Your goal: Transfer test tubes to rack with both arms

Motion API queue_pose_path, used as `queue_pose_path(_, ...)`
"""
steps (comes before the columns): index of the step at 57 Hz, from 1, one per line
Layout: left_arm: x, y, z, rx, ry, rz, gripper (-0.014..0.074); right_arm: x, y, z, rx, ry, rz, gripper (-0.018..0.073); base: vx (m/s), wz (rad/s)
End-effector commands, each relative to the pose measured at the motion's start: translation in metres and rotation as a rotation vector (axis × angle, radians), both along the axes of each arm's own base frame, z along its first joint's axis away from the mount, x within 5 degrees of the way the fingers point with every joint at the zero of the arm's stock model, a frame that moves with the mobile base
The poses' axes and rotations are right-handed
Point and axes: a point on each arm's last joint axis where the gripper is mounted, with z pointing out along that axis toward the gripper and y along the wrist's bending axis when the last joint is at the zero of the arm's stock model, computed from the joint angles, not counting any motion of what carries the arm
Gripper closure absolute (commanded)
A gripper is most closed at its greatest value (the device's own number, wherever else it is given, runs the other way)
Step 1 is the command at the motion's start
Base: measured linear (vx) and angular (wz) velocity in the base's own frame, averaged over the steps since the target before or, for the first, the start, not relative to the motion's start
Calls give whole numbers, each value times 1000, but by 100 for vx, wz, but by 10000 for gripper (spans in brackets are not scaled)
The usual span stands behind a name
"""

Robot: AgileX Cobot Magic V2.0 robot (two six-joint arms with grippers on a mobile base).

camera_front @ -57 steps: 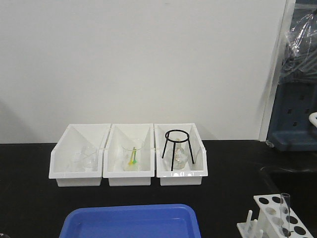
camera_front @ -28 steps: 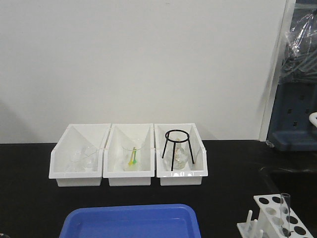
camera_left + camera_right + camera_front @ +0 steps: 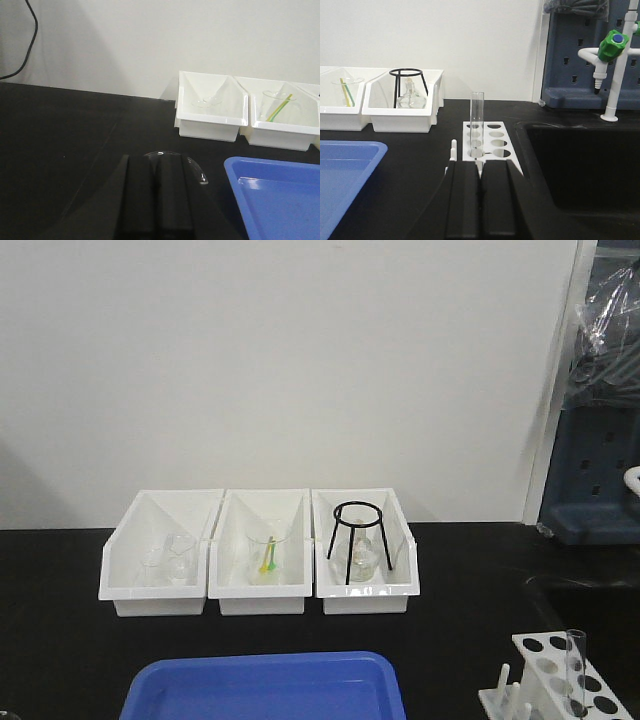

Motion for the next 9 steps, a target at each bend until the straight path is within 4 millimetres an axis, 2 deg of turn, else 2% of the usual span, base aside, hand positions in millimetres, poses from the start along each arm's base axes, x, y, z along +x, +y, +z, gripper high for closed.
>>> queue_pose_path(1,-3,-1,17,3,-119,-13,601,0,1,4,-1,-82,9,569,0,0)
queue_pose_path(9,-3,-1,17,3,-119,-13,601,0,1,4,-1,-82,9,568,0,0)
